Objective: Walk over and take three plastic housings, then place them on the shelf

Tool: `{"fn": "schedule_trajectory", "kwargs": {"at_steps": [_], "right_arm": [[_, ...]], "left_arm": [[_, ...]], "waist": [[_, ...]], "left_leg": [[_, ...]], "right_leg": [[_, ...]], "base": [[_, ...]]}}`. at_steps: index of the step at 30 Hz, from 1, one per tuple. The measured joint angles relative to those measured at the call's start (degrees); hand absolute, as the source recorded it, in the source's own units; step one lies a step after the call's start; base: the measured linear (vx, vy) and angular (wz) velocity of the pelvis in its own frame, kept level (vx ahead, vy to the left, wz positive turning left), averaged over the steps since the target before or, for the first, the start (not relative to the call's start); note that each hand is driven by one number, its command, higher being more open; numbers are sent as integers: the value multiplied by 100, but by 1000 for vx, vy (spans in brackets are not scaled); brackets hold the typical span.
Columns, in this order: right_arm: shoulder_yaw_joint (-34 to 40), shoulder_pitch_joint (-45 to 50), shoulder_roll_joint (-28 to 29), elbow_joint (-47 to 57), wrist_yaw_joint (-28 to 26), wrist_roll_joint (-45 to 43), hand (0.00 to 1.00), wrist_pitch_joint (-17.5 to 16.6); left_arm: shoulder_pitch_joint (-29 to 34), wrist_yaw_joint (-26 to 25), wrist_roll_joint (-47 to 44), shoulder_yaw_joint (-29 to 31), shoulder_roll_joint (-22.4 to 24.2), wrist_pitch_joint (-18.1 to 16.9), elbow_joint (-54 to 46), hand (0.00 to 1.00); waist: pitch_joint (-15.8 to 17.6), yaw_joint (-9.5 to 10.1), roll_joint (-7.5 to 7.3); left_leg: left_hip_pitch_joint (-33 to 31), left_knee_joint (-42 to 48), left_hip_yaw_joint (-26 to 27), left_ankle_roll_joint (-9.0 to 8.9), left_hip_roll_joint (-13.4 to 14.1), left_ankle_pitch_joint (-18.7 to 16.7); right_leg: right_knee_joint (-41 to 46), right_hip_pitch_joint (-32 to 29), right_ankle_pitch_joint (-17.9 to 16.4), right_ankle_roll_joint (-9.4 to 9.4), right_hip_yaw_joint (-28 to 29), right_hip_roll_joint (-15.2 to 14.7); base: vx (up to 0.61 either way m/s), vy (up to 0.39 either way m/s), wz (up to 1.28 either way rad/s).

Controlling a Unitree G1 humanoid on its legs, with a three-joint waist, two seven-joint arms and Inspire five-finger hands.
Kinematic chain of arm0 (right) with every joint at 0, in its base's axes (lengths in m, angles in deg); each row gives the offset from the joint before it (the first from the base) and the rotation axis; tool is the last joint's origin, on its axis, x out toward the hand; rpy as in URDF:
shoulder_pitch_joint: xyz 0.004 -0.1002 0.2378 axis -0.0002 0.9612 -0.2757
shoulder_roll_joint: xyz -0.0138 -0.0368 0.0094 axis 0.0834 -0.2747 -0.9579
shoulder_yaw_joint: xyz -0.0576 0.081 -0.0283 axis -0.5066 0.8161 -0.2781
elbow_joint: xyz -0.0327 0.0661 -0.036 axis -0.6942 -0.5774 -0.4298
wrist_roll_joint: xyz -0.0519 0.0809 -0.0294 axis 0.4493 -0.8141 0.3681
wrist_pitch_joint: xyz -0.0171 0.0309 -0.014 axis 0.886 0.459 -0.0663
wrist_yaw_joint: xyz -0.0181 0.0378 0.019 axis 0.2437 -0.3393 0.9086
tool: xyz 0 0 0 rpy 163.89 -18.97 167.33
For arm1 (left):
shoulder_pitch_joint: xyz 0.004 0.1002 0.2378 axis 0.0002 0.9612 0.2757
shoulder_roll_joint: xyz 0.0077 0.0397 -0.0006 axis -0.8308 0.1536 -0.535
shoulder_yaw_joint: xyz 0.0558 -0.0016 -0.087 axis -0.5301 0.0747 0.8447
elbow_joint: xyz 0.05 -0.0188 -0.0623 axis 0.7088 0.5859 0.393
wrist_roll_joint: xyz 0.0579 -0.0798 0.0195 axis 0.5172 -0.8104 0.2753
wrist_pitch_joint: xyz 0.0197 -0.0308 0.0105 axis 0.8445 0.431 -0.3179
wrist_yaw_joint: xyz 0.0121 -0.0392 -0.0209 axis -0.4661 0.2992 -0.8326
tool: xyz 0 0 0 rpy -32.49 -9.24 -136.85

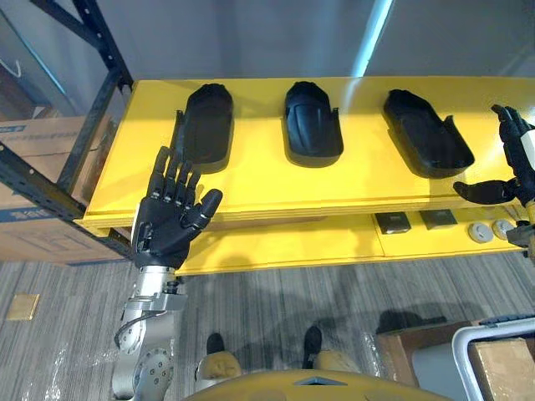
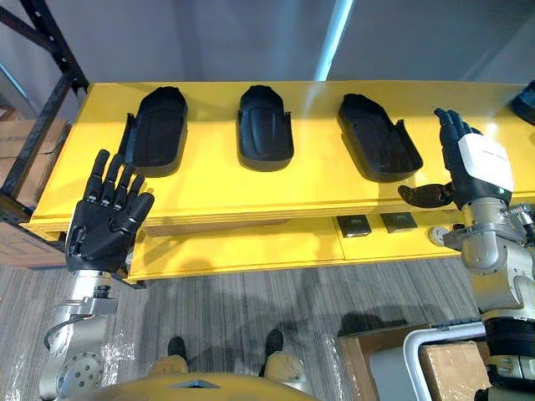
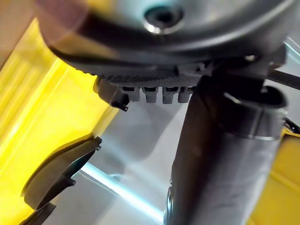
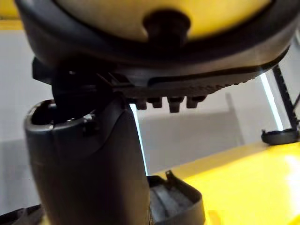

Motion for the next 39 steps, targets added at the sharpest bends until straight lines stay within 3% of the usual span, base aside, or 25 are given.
{"fn": "schedule_trajectory", "kwargs": {"at_steps": [5, 14, 19, 26, 39], "right_arm": [[46, 64, 0, 0, 4, 0, 100, 72], [45, -190, 130, -13, 364, -151, 100, 265], [35, -803, 339, -162, 769, -294, 100, 450], [-9, -1311, 340, -545, 825, -300, 100, 730], [-138, -2126, 336, -981, 1134, -562, 100, 840]], "left_arm": [[-26, -96, 4, -4, -2, 1, 0, 100], [-210, -227, 5, 12, -42, -7, 0, 100], [-451, -306, 3, 17, -48, -27, 0, 100], [-554, -416, 3, 16, -41, -134, -2, 100], [-705, -587, -8, 85, -197, -305, -2, 100]], "waist": [[-30, -108, -34], [-20, -86, -36], [369, -73, 128], [694, -27, 324], [1065, -94, 315]], "left_leg": [[-222, 287, 57, 0, 42, -98], [-682, 774, -57, 16, 80, -319], [-956, 987, -201, 39, 70, -392], [-1100, 958, -297, 76, -2, -296], [-1282, 862, -366, 148, -109, -178]], "right_leg": [[7, -154, 16, 8, 90, 15], [70, -379, 46, -10, 52, -1], [181, -506, 39, -10, -46, -47], [238, -649, 35, -26, -110, -105], [415, -904, -16, -70, -150, -209]], "base": [[4, 4, -8], [8, 18, 3], [-47, 32, 11], [-4, 19, 7], [-18, 19, 4]]}}
